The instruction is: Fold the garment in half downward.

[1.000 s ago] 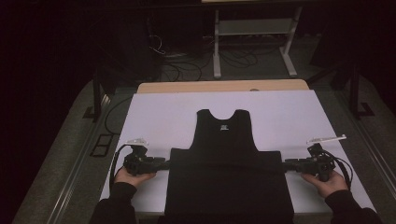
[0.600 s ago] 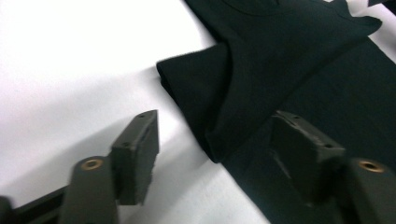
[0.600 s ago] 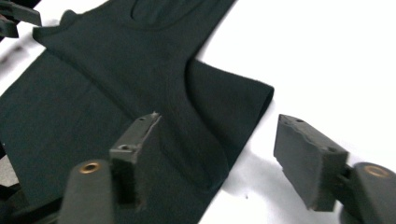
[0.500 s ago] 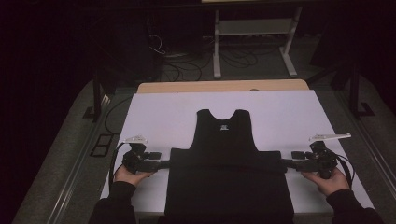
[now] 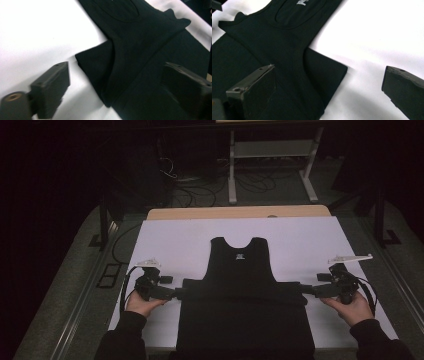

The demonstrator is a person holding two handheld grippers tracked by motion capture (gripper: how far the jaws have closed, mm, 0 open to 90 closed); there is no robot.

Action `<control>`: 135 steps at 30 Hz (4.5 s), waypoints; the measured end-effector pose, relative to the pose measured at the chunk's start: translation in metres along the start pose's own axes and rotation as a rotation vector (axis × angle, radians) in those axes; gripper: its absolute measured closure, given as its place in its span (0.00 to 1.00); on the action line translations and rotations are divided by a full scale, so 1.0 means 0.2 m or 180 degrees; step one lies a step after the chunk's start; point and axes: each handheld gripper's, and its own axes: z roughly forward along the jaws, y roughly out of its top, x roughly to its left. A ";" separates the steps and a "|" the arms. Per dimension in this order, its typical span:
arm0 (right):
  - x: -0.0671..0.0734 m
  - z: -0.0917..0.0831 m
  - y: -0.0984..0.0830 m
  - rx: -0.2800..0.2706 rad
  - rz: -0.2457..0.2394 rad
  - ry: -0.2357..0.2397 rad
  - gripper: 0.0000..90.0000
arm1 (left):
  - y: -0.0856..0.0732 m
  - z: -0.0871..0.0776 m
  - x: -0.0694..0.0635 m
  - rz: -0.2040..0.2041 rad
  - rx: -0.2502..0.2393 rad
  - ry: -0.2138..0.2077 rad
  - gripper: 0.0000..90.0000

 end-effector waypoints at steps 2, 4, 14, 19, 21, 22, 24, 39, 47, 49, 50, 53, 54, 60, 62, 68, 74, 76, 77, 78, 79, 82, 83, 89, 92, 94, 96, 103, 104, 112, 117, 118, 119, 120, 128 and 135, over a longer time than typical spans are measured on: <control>0.00 0.00 0.01 0.0018 -0.0014 0.0001 0.00 | 0.01 0.00 0.00 0.0012 0.0012 0.0003 0.01; 0.00 0.01 0.02 0.0017 -0.0033 0.0002 0.00 | 0.02 0.01 0.00 0.0048 0.0024 -0.0008 0.00; -0.02 0.02 0.06 0.0028 -0.0105 0.0029 0.00 | 0.09 0.01 0.03 0.0122 0.0034 0.0061 0.00; -0.02 0.02 0.09 0.0014 -0.0116 0.0026 0.00 | 0.12 0.00 0.04 0.0137 -0.0001 0.0083 0.00; -0.03 0.02 0.10 0.0011 -0.0137 0.0028 0.00 | 0.13 0.00 0.04 0.0157 -0.0017 0.0081 0.00; -0.03 0.02 0.11 0.0001 -0.0144 0.0023 0.00 | 0.13 0.00 0.04 0.0153 -0.0009 0.0085 0.00; -0.03 0.01 0.13 -0.0013 -0.0145 0.0029 0.00 | 0.15 0.00 0.04 0.0166 0.0000 0.0092 0.00; -0.03 0.00 0.25 -0.0095 -0.0232 -0.0005 0.00 | 0.24 -0.02 0.05 0.0232 -0.0103 0.0128 0.00; -0.02 0.00 0.34 -0.0108 -0.0303 -0.0022 0.00 | 0.30 -0.01 0.06 0.0242 -0.0084 0.0108 0.00; -0.03 0.01 0.36 -0.0106 -0.0307 -0.0037 0.00 | 0.31 0.00 0.07 0.0256 -0.0080 0.0089 0.00; -0.03 0.01 0.37 -0.0106 -0.0312 -0.0026 0.00 | 0.32 0.00 0.07 0.0267 -0.0081 0.0092 0.00; -0.02 0.02 0.39 -0.0108 -0.0337 -0.0019 0.00 | 0.34 0.01 0.08 0.0265 -0.0062 0.0093 0.00; -0.02 0.02 0.40 -0.0104 -0.0336 -0.0014 0.00 | 0.35 0.01 0.08 0.0269 -0.0070 0.0096 0.00; -0.02 0.05 0.44 -0.0103 -0.0368 0.0002 0.00 | 0.39 0.03 0.10 0.0272 -0.0071 0.0098 0.00; -0.02 0.05 0.45 -0.0099 -0.0374 0.0004 0.00 | 0.40 0.04 0.09 0.0289 -0.0064 0.0090 0.00; -0.03 0.07 0.49 -0.0118 -0.0377 -0.0001 0.00 | 0.44 0.10 0.09 0.0340 -0.0007 0.0059 0.00; -0.05 0.10 0.51 -0.0105 -0.0385 -0.0004 0.00 | 0.49 0.13 0.09 0.0365 0.0004 0.0045 0.00; -0.05 0.11 0.52 -0.0103 -0.0387 -0.0009 0.00 | 0.50 0.15 0.09 0.0371 -0.0009 0.0046 0.00; -0.05 0.12 0.53 -0.0094 -0.0389 -0.0010 0.00 | 0.50 0.15 0.09 0.0376 -0.0007 0.0046 0.00; -0.06 0.12 0.53 -0.0100 -0.0397 -0.0007 0.00 | 0.51 0.16 0.09 0.0375 -0.0013 0.0037 0.00; -0.06 0.12 0.54 -0.0099 -0.0388 -0.0003 0.00 | 0.51 0.16 0.09 0.0363 -0.0021 0.0039 0.00; -0.06 0.14 0.54 -0.0108 -0.0396 0.0003 0.00 | 0.52 0.18 0.10 0.0340 -0.0044 0.0033 0.00; -0.06 0.15 0.54 -0.0107 -0.0392 0.0003 0.00 | 0.53 0.19 0.11 0.0321 -0.0053 0.0034 0.00; -0.08 0.18 0.54 -0.0092 -0.0390 -0.0021 0.00 | 0.54 0.23 0.12 0.0283 -0.0075 0.0021 0.00; -0.09 0.19 0.55 -0.0109 -0.0356 -0.0020 0.00 | 0.55 0.25 0.13 0.0273 -0.0063 0.0044 0.00; -0.10 0.20 0.56 -0.0124 -0.0321 -0.0023 0.00 | 0.56 0.27 0.13 0.0252 -0.0080 0.0045 0.00; -0.11 0.22 0.56 -0.0124 -0.0304 -0.0020 0.00 | 0.57 0.29 0.14 0.0249 -0.0069 0.0041 0.00; -0.14 0.27 0.57 -0.0128 -0.0241 -0.0060 0.00 | 0.57 0.34 0.16 0.0226 -0.0057 0.0050 0.00; -0.15 0.28 0.57 -0.0135 -0.0216 -0.0048 0.00 | 0.57 0.35 0.16 0.0228 -0.0052 0.0058 0.00; -0.18 0.35 0.56 -0.0102 -0.0141 -0.0055 0.00 | 0.56 0.39 0.20 0.0172 -0.0079 0.0055 0.00; -0.19 0.39 0.56 -0.0049 -0.0124 -0.0084 0.00 | 0.54 0.44 0.22 0.0130 -0.0049 0.0034 0.00; -0.19 0.40 0.55 -0.0045 -0.0119 -0.0079 0.00 | 0.54 0.45 0.23 0.0120 -0.0041 0.0034 0.00; -0.19 0.41 0.55 -0.0030 -0.0116 -0.0076 0.00 | 0.54 0.46 0.23 0.0128 -0.0032 0.0026 0.00; -0.19 0.42 0.55 -0.0021 -0.0132 -0.0077 0.00 | 0.54 0.47 0.23 0.0127 -0.0022 0.0030 0.00; -0.18 0.48 0.54 0.0097 -0.0171 -0.0051 0.00 | 0.52 0.53 0.23 0.0104 0.0029 -0.0014 0.00; -0.15 0.51 0.53 0.0125 -0.0191 0.0010 0.00 | 0.52 0.57 0.20 0.0127 0.0039 -0.0057 0.00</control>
